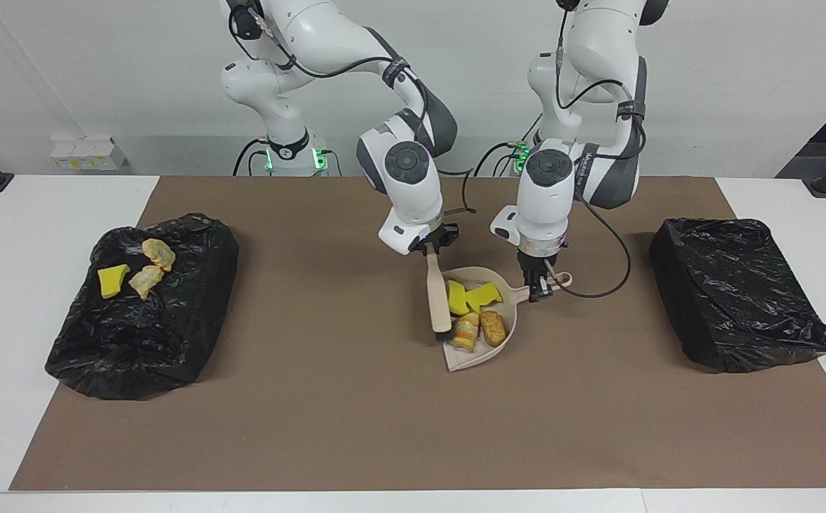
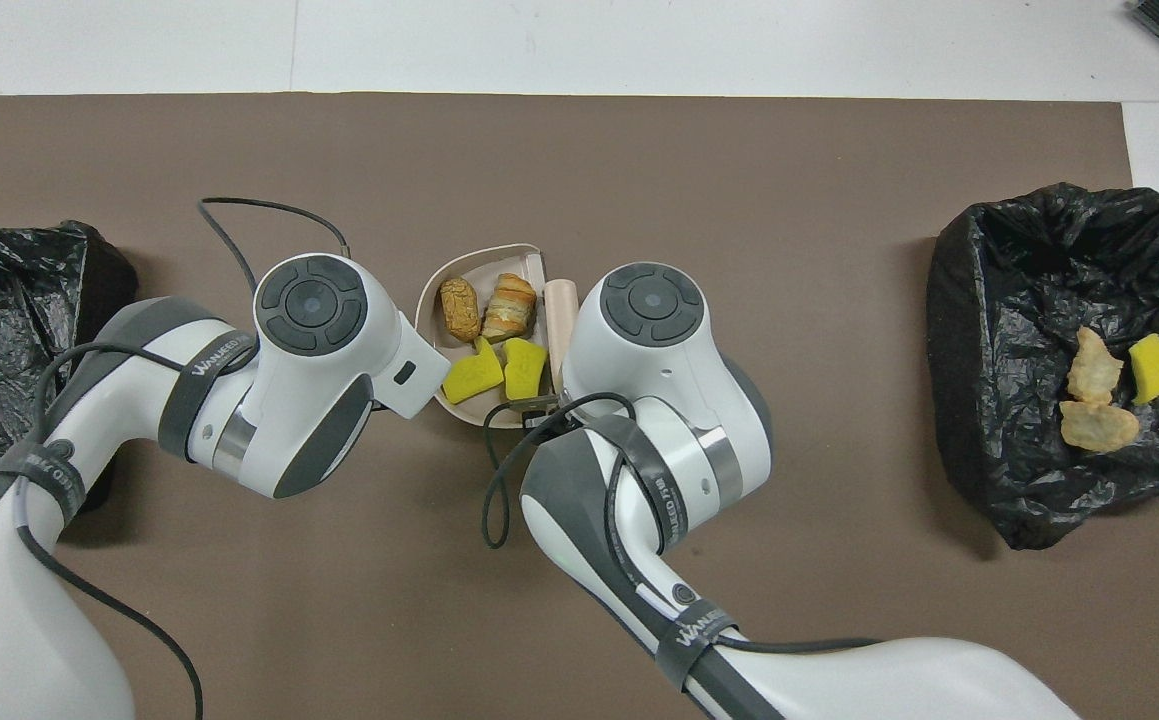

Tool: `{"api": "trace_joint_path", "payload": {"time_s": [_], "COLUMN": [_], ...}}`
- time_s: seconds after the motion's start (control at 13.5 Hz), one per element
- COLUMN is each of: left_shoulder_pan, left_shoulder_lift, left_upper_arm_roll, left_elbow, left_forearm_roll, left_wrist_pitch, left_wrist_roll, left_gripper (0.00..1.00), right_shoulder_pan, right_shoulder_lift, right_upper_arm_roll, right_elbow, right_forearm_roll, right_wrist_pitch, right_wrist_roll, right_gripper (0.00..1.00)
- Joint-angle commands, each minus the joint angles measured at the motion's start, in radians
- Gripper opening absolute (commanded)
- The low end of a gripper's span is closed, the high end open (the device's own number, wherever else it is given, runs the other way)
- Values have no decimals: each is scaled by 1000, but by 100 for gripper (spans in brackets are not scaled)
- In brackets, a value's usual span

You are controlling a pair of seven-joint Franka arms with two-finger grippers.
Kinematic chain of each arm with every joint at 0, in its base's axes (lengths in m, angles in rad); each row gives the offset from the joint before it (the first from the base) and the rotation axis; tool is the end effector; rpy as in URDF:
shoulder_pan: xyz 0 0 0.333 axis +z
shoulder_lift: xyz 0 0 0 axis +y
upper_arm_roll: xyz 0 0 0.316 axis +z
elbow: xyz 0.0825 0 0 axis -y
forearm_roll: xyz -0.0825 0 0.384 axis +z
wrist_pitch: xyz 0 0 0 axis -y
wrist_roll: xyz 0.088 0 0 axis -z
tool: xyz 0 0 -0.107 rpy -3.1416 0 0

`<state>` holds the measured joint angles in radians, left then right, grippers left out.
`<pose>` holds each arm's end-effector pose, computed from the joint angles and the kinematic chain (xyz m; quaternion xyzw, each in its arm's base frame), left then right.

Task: Sweep and dump trash in bin
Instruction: 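Sweep the bread and sponge into the left gripper's dustpan with the brush, then withdraw the right gripper and set the brush down near the robot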

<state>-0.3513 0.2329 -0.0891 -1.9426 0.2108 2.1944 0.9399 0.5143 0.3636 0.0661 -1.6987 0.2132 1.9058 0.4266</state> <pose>0.5526 -0.2499 0.3667 -0.7298 0.6794 0.0087 0.0760 0.5272 0.3595 0.3733 -0.9905 -0.0323 0.1207 0.0582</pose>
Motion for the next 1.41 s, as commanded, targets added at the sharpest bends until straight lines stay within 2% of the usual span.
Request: {"api": "trace_joint_path", "payload": {"time_s": [0.0,0.15,0.3,0.45,0.67,0.82,0.97,1.11,1.26,1.34], "left_shoulder_pan": [8,8,9,11,14,26,31,54,87,116], "left_shoulder_lift": [-34,-34,-34,-34,-32,-27,-26,-30,-44,-55], "left_upper_arm_roll": [-4,-4,-4,-4,-4,-4,-3,-1,-3,-3], "left_elbow": [-45,-45,-45,-44,-42,-33,-24,-21,-21,-21], "left_forearm_roll": [4,4,4,4,4,5,4,4,4,4], "left_wrist_pitch": [15,15,16,15,15,13,13,11,7,2], "left_wrist_roll": [14,14,23,33,36,45,85,114,169,201], "left_gripper": [0,0,0,0,0,0,0,0,0,0], "right_shoulder_pan": [-33,-24,10,64,169,252,315,377,397,395], "right_shoulder_lift": [-66,-92,-127,-193,-317,-385,-435,-427,-417,-417], "right_upper_arm_roll": [6,11,12,15,20,20,20,20,21,21], "right_elbow": [5,-2,-47,-149,-355,-445,-518,-562,-620,-627], "right_forearm_roll": [-78,-116,-117,-114,-95,-78,-8,14,20,25], "right_wrist_pitch": [-129,-180,-180,-156,-16,28,82,128,211,211], "right_wrist_roll": [15,76,141,197,276,363,393,431,448,445], "right_gripper": [0,0,0,0,0,0,0,0,0,0]}}
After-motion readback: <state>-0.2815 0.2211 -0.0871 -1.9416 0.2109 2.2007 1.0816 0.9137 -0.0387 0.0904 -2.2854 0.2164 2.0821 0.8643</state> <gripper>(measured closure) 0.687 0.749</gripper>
